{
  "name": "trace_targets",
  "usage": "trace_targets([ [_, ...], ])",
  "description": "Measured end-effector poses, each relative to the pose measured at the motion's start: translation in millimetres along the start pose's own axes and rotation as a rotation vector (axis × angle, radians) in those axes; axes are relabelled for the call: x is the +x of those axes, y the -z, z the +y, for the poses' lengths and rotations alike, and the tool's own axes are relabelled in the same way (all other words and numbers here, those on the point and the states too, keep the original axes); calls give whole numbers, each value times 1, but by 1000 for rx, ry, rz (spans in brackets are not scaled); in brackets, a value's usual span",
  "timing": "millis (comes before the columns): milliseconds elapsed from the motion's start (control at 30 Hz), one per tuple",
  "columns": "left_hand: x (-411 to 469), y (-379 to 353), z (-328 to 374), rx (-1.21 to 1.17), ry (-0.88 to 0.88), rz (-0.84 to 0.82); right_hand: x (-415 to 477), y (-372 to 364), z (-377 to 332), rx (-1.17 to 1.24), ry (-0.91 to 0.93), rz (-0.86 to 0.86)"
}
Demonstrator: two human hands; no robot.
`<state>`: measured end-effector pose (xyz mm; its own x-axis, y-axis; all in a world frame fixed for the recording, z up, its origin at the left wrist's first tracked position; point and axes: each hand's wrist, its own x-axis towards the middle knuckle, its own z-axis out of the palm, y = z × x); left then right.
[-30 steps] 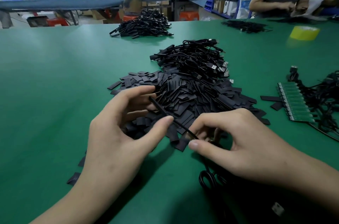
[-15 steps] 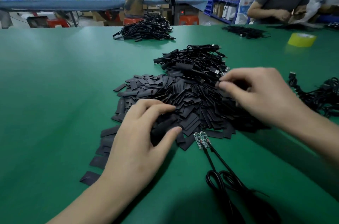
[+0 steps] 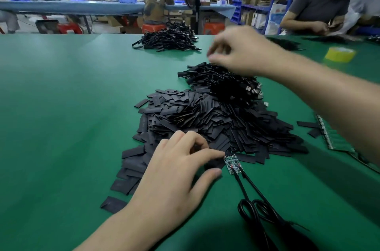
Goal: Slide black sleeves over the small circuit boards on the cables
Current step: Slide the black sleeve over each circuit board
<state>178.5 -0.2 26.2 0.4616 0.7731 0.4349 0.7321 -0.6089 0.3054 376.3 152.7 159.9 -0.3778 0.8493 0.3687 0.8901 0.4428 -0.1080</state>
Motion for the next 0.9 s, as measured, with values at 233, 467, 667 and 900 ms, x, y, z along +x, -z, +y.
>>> trace_targets([
  [233,3,-1,0,-52,88,68,-144,-20,-31,-36,-66,-403],
  [467,2,2,4,-81,76,54,-169,-37,-38,80,-225,-298],
  [667,1,2,4,-50,70,15,-177,-51,-37,403,-371,-226],
  [900,2,3,5,-376,180,124,-179,-54,-41,983,-412,-96],
])
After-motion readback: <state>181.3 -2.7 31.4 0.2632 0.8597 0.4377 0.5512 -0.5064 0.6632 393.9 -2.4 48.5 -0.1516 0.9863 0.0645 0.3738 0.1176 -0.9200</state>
